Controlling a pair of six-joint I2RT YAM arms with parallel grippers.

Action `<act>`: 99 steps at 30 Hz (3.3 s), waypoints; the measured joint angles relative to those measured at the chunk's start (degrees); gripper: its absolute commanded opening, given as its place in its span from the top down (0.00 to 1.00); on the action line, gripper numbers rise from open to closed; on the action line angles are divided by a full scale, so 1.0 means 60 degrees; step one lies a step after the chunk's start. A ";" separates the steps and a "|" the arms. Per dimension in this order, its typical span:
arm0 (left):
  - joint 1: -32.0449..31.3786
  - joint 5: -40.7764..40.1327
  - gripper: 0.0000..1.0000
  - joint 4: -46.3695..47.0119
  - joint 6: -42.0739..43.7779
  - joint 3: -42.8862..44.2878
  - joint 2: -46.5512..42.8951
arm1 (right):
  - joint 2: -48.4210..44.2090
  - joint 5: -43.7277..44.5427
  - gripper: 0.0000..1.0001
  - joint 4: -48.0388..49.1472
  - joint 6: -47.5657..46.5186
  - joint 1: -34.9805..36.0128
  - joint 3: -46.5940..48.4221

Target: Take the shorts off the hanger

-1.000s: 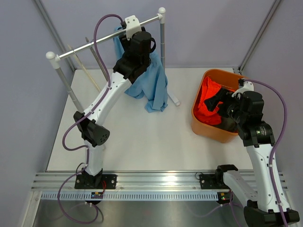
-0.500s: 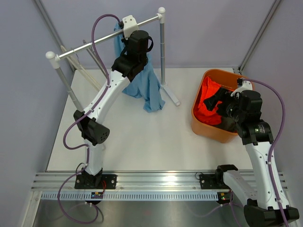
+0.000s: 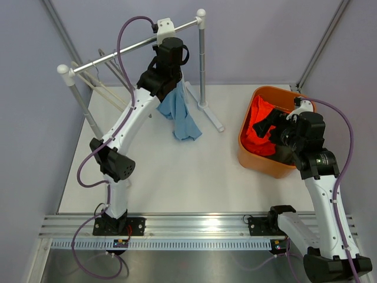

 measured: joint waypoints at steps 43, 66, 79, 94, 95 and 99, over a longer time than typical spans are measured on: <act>-0.3563 0.2648 1.00 -0.3049 0.0237 -0.7475 -0.7318 | 0.0656 0.0481 0.15 -0.0153 0.0193 0.2667 0.0688; -0.5890 0.2288 1.00 -0.3213 -0.0685 -0.9428 -0.8083 | 0.3694 0.3213 0.23 -0.0138 0.0980 0.6972 0.2138; -0.6109 0.2284 1.00 -0.3235 -0.0681 -0.9428 -0.8032 | 0.4375 0.4003 0.69 -0.0142 0.0976 0.7246 0.2375; -0.6495 0.1920 1.00 -0.3770 -0.0670 -0.9431 -0.9344 | 0.5861 0.4860 1.00 -0.0663 0.0769 0.7278 0.4149; -0.6506 0.1920 1.00 -0.3792 -0.0670 -0.9431 -0.9533 | 0.5880 0.4856 1.00 -0.0659 0.0769 0.7257 0.4149; -0.6521 0.1923 1.00 -0.3912 -0.0670 -0.9457 -1.0025 | 0.5883 0.4768 1.00 -0.0579 0.0772 0.7049 0.4146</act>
